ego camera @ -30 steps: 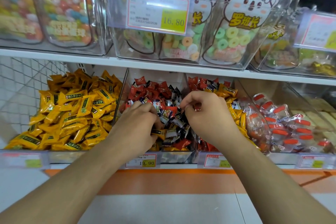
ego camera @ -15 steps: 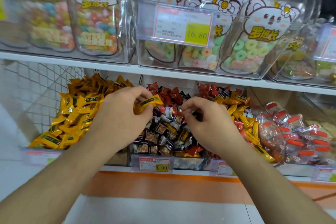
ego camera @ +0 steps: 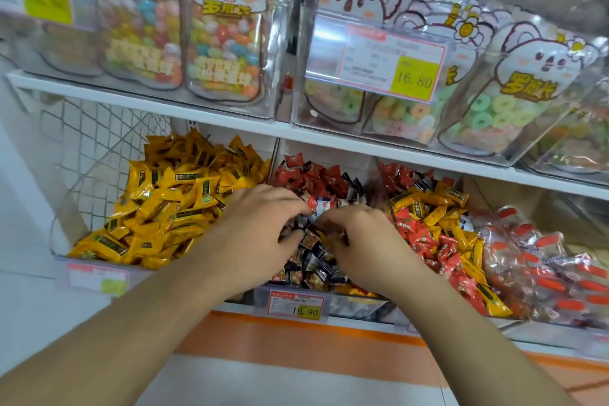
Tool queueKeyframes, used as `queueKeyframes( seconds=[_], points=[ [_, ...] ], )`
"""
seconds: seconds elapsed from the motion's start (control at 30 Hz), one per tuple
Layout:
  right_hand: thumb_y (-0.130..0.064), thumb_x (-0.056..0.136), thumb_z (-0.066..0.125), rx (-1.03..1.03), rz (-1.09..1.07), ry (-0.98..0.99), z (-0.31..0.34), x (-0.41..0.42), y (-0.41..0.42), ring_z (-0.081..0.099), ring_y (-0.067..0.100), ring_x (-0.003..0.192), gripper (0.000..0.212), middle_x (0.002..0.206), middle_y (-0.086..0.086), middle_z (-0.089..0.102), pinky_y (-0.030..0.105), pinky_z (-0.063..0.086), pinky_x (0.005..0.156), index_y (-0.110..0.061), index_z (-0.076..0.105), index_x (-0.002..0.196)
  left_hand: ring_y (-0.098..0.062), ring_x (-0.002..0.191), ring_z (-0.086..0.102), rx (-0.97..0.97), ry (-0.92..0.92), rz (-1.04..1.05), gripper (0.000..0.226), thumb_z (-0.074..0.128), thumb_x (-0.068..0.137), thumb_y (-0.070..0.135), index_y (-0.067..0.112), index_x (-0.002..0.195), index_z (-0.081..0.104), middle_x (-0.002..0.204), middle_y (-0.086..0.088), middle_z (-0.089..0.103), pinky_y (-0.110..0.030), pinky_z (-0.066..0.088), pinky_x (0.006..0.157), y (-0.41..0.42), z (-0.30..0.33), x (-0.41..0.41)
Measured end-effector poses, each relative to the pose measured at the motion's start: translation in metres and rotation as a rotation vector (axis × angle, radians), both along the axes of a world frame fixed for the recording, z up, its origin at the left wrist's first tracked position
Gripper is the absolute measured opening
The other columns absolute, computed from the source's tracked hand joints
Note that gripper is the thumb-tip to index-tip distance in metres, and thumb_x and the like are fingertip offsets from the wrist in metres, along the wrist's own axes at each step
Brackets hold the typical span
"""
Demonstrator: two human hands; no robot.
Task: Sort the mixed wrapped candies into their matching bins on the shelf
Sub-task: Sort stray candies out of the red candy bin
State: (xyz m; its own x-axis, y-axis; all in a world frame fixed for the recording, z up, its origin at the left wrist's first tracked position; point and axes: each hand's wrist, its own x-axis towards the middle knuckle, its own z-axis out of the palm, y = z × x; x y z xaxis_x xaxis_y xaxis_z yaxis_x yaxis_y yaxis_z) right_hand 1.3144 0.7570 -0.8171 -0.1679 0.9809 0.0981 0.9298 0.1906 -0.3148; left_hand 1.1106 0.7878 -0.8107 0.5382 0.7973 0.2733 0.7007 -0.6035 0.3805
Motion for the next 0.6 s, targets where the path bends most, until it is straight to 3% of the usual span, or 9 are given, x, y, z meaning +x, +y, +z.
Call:
queueKeyframes(
  seconds=[0.07,0.2,0.33,0.5,0.6],
  points=[
    [-0.007,0.090,0.056,-0.044,0.020,-0.018,-0.007,-0.002,0.007,0.065,0.021,0.098,0.040,0.107,-0.001,0.072,0.041,0.060,0.081,-0.031,0.069,0.119,-0.008,0.139,0.033,0.017,0.112,-0.028,0.043,0.052,0.102,0.046,0.043,0.145,0.049,0.146,0.025,0.048,-0.043,0.017,0.119,0.004,-0.008,0.004],
    [0.000,0.086,0.059,-0.003,0.015,-0.018,-0.014,-0.002,0.021,0.064,0.021,0.111,0.051,0.120,0.001,0.072,0.040,0.057,0.093,-0.028,0.069,0.128,-0.015,0.133,0.031,0.089,0.262,-0.069,0.041,0.046,0.101,0.051,0.037,0.137,0.059,0.137,0.022,0.055,-0.044,0.012,0.112,0.009,-0.022,0.003],
    [-0.002,0.083,0.063,-0.024,-0.001,-0.048,-0.019,0.000,0.027,0.061,0.020,0.120,0.057,0.126,-0.002,0.070,0.040,0.053,0.101,-0.031,0.069,0.131,-0.013,0.125,0.032,0.079,0.302,-0.071,0.038,0.046,0.101,0.053,0.037,0.128,0.067,0.128,0.022,0.061,-0.041,0.010,0.109,0.009,-0.022,0.002],
    [-0.009,0.083,0.071,0.024,-0.018,0.014,-0.016,0.002,0.026,0.064,0.012,0.095,0.029,0.102,-0.009,0.071,0.036,0.056,0.088,-0.029,0.078,0.103,-0.012,0.127,0.031,0.029,0.267,-0.088,0.035,0.049,0.102,0.051,0.038,0.128,0.068,0.128,0.023,0.061,-0.041,0.009,0.112,0.010,-0.019,0.000],
    [-0.012,0.082,0.076,0.073,-0.026,0.012,-0.017,0.002,0.024,0.062,0.012,0.090,0.018,0.094,-0.010,0.069,0.036,0.056,0.085,-0.026,0.079,0.092,-0.011,0.128,0.031,0.026,0.269,-0.087,0.034,0.049,0.101,0.051,0.038,0.127,0.068,0.126,0.022,0.062,-0.042,0.005,0.112,0.010,-0.020,0.000]
  ],
)
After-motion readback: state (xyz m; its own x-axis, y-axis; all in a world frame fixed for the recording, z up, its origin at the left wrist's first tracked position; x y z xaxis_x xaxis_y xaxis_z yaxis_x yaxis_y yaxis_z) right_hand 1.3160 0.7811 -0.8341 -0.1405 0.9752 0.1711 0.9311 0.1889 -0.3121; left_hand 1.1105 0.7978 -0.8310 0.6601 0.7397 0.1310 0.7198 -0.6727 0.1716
